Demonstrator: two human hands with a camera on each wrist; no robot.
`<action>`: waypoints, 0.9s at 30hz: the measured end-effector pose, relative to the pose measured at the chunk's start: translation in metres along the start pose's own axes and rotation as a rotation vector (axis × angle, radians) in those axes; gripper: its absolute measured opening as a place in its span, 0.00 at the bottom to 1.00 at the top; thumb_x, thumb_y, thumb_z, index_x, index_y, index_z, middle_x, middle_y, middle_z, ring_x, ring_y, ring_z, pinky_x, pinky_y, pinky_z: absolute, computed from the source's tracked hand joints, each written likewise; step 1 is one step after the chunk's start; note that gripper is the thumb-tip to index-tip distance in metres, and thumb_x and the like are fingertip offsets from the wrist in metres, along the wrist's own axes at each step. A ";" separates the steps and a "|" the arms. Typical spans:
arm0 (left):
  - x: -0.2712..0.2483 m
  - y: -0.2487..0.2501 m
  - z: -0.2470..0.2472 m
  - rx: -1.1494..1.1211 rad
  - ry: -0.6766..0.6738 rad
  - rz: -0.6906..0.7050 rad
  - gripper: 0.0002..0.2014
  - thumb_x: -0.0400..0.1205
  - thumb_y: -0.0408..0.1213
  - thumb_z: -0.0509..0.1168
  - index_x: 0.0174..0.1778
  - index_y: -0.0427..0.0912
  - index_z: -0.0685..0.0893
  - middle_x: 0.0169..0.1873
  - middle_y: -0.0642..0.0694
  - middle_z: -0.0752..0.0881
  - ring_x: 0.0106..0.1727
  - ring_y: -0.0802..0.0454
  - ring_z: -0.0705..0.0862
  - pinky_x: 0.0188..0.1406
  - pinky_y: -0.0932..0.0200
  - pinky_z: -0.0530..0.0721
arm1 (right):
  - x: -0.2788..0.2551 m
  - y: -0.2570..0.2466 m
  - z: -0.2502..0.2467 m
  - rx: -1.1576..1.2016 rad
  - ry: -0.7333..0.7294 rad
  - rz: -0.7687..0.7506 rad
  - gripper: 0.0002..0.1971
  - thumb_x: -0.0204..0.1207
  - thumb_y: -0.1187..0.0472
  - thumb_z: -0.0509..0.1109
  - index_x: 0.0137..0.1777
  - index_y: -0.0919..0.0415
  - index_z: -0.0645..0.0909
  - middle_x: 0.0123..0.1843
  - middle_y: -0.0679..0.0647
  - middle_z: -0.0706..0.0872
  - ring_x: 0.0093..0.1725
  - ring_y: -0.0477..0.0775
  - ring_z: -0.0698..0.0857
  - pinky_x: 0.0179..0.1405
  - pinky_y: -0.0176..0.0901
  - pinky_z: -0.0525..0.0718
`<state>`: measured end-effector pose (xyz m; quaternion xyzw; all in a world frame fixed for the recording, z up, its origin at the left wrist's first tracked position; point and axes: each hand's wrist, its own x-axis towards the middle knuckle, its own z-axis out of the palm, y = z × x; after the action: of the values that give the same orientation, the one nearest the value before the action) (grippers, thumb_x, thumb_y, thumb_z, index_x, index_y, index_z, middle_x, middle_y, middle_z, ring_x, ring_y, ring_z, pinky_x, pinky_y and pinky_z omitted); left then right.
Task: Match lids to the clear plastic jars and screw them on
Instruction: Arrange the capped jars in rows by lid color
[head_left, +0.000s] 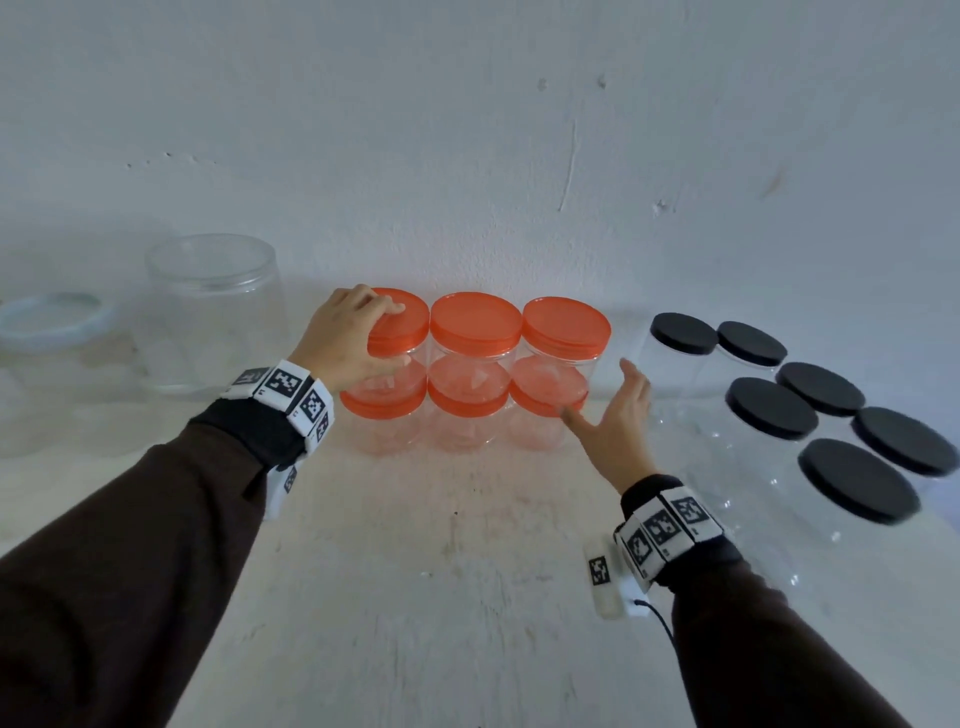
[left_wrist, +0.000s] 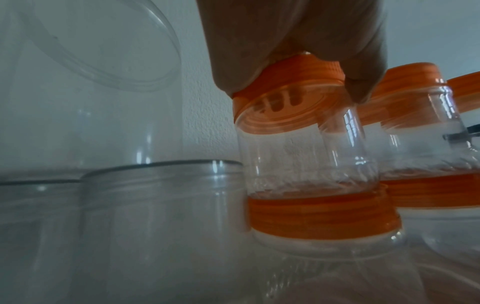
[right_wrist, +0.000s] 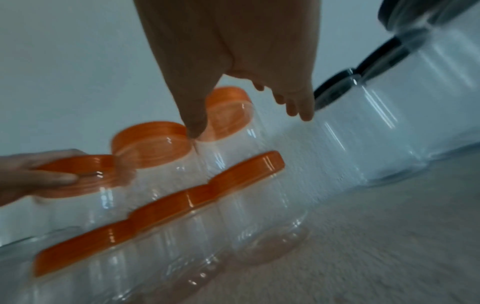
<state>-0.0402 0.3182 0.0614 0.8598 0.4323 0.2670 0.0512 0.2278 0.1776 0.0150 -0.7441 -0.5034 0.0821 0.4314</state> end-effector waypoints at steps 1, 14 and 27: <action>0.000 0.000 -0.001 0.008 -0.014 0.004 0.31 0.72 0.48 0.73 0.69 0.42 0.75 0.63 0.42 0.75 0.68 0.43 0.69 0.65 0.51 0.66 | -0.008 -0.002 -0.008 -0.032 0.032 -0.065 0.40 0.71 0.59 0.75 0.77 0.69 0.57 0.75 0.63 0.62 0.75 0.60 0.61 0.69 0.41 0.60; 0.008 0.026 -0.025 -0.001 -0.159 -0.133 0.27 0.78 0.48 0.67 0.70 0.36 0.75 0.68 0.36 0.76 0.68 0.38 0.74 0.67 0.44 0.71 | -0.068 0.040 -0.155 -0.465 0.011 -0.270 0.14 0.71 0.62 0.74 0.56 0.63 0.80 0.61 0.55 0.80 0.59 0.57 0.77 0.53 0.42 0.70; 0.014 0.241 0.077 -0.326 -0.142 0.374 0.20 0.79 0.38 0.68 0.66 0.39 0.77 0.66 0.45 0.77 0.69 0.51 0.73 0.67 0.65 0.65 | -0.050 0.106 -0.226 -0.587 -0.268 -0.343 0.29 0.73 0.53 0.73 0.74 0.52 0.71 0.74 0.51 0.70 0.72 0.58 0.67 0.72 0.57 0.68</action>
<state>0.1777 0.1904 0.0789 0.9217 0.2125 0.2771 0.1691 0.4014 -0.0024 0.0612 -0.7236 -0.6751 -0.0428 0.1374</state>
